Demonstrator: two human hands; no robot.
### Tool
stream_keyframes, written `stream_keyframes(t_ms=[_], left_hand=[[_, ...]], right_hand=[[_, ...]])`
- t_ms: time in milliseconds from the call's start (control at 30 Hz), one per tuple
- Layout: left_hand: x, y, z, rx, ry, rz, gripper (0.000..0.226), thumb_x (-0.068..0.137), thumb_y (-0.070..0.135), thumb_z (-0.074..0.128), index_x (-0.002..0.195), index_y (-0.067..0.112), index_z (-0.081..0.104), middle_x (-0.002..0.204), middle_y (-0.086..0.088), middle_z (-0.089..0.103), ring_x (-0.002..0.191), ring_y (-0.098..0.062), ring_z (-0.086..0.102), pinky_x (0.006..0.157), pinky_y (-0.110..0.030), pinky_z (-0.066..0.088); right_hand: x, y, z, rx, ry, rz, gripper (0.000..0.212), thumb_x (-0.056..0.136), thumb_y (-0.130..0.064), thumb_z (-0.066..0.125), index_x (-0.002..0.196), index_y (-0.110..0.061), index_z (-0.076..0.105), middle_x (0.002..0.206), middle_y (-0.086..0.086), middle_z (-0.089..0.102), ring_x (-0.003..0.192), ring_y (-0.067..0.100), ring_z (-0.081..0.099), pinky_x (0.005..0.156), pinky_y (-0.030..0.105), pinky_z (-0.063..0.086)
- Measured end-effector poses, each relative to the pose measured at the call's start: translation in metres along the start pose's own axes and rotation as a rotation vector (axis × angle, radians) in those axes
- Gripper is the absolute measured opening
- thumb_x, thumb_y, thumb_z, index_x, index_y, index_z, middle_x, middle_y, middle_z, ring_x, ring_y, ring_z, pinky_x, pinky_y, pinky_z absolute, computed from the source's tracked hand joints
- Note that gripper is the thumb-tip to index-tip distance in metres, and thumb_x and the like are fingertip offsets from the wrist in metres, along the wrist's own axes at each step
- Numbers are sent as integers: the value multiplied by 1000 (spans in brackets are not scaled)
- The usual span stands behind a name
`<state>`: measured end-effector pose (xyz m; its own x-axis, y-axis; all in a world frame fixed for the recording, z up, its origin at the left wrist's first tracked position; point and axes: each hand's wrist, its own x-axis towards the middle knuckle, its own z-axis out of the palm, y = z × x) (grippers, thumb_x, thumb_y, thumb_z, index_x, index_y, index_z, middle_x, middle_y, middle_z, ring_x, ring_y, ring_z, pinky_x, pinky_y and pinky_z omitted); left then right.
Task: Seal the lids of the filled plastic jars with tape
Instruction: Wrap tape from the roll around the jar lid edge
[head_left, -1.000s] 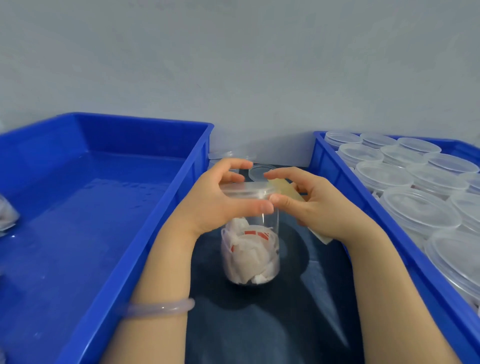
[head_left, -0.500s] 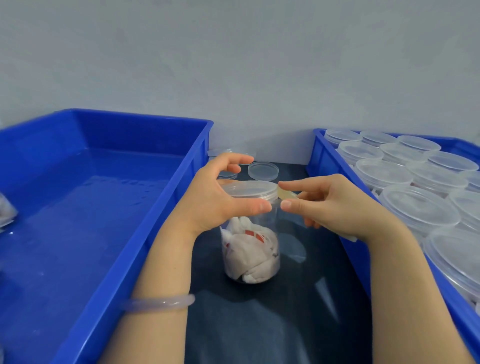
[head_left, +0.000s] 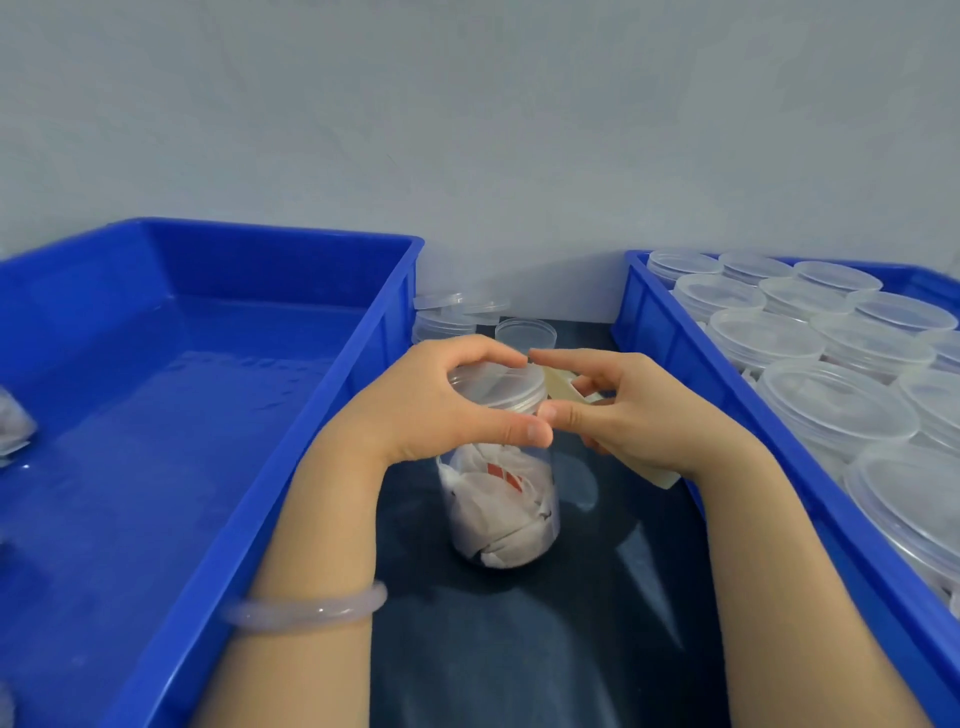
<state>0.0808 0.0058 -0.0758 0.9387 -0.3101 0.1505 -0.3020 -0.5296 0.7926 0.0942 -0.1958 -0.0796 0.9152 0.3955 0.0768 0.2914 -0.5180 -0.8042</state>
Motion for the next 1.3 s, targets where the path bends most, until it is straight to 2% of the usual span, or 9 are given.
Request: stream_keyframes(t_ms=[200, 400, 533, 633, 733, 833, 1100, 1167, 1300], left_hand=[[-3, 4, -6, 138, -33, 38, 62, 65, 31, 83, 117, 49, 55, 119, 28, 54, 109, 10, 50, 79, -9, 41], [-4, 7, -4, 143, -118, 43, 72, 67, 15, 80, 123, 47, 49, 129, 21, 48, 118, 3, 46, 84, -14, 48], [-3, 12, 1, 184, -108, 20, 74, 63, 27, 85, 123, 47, 46, 127, 25, 44, 121, 5, 37, 87, -13, 42], [-1, 21, 11, 312, -31, -21, 75, 58, 46, 84, 123, 42, 48, 124, 24, 45, 122, -2, 36, 100, -31, 39], [5, 32, 19, 424, -74, -68, 63, 62, 37, 83, 114, 39, 46, 117, 18, 44, 112, -10, 40, 90, -34, 39], [13, 39, 32, 551, -48, -155, 51, 65, 27, 77, 101, 33, 41, 104, 10, 40, 95, -14, 37, 79, -35, 32], [31, 39, 43, 543, 158, -219, 17, 72, 22, 55, 86, 28, 48, 94, 9, 53, 100, -19, 43, 84, -42, 31], [38, 39, 44, 560, 170, -217, 12, 75, 28, 56, 85, 27, 49, 95, 7, 56, 99, -19, 44, 90, -46, 33], [39, 36, 29, 553, 5, -188, 29, 67, 24, 72, 82, 30, 49, 90, 12, 53, 89, -14, 48, 81, -38, 32]], right_hand=[[-2, 6, -4, 31, -79, 8, 74, 62, -41, 83, 129, -47, 53, 100, -22, 61, 93, 2, 58, 88, 26, 48], [-1, 5, -3, -47, 27, -16, 67, 60, -46, 81, 123, -49, 58, 102, -18, 64, 85, 1, 65, 81, 20, 48], [4, 8, 0, -27, 31, -20, 85, 45, -59, 78, 127, -45, 57, 105, -19, 62, 86, 3, 65, 87, 26, 49], [3, 8, 0, -43, 37, -14, 89, 43, -59, 77, 128, -45, 55, 101, -26, 59, 92, -7, 58, 88, 23, 46], [-2, 9, -4, -67, -36, 32, 83, 53, -45, 87, 129, -46, 53, 109, -21, 60, 104, -1, 55, 92, 27, 47], [-7, 6, -1, -106, -95, 41, 68, 68, -15, 79, 123, -49, 55, 105, -6, 65, 90, 16, 63, 86, 38, 53], [-4, 3, 49, -380, 189, 143, 54, 87, -9, 46, 139, -20, 36, 86, -3, 55, 73, 15, 45, 56, 27, 34], [-5, 6, 53, -375, 236, 202, 65, 87, -5, 45, 147, -15, 25, 101, 6, 60, 77, 17, 48, 58, 26, 37], [-17, 5, 46, -292, 242, 155, 57, 80, -16, 56, 133, -28, 40, 104, -2, 57, 92, 21, 55, 75, 37, 51]])
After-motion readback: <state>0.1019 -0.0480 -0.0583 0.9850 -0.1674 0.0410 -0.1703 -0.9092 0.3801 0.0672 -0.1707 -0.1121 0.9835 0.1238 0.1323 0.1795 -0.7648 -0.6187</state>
